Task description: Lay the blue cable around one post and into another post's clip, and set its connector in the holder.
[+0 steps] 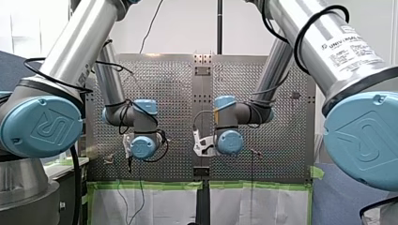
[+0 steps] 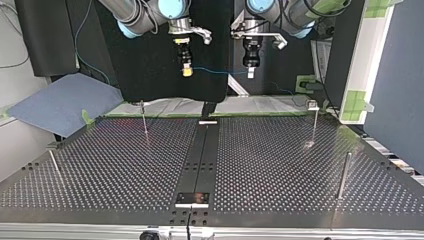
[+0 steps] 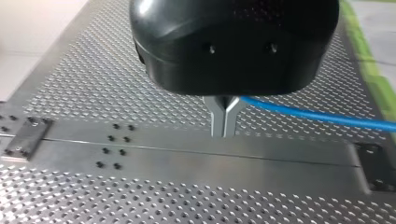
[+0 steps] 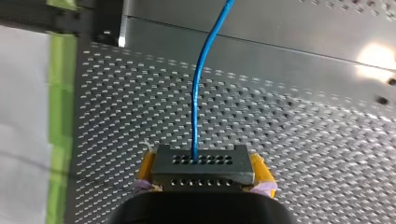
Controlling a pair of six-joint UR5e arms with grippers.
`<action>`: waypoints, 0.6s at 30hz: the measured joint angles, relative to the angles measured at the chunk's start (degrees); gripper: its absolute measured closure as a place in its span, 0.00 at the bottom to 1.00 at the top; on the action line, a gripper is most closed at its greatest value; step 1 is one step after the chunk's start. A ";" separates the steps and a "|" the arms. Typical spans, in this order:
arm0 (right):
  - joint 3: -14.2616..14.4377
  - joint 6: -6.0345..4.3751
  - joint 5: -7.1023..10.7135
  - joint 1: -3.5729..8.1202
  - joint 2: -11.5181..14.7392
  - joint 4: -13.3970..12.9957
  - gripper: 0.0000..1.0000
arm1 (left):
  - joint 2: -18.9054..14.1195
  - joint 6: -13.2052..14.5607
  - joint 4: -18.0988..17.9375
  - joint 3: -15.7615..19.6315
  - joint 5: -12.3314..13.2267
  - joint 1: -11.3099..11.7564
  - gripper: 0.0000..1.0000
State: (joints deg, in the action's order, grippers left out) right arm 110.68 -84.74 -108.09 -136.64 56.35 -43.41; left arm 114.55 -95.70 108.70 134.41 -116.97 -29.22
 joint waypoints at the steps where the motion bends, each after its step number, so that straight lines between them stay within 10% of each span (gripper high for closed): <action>1: -0.41 -0.41 0.04 0.03 0.44 0.44 1.00 | -0.37 -0.40 0.38 -0.38 0.38 0.10 1.00; 9: -2.90 -3.87 1.38 0.56 4.55 1.63 1.00 | -4.23 -4.32 4.26 -2.11 0.66 1.53 1.00; 18: -7.25 -4.06 2.35 0.70 9.07 5.26 1.00 | -8.43 -6.05 8.48 -4.33 -3.08 3.79 1.00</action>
State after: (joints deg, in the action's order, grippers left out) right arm 103.43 -88.80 -105.74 -135.94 65.43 -38.15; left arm 106.12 -101.75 117.18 130.08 -120.05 -25.43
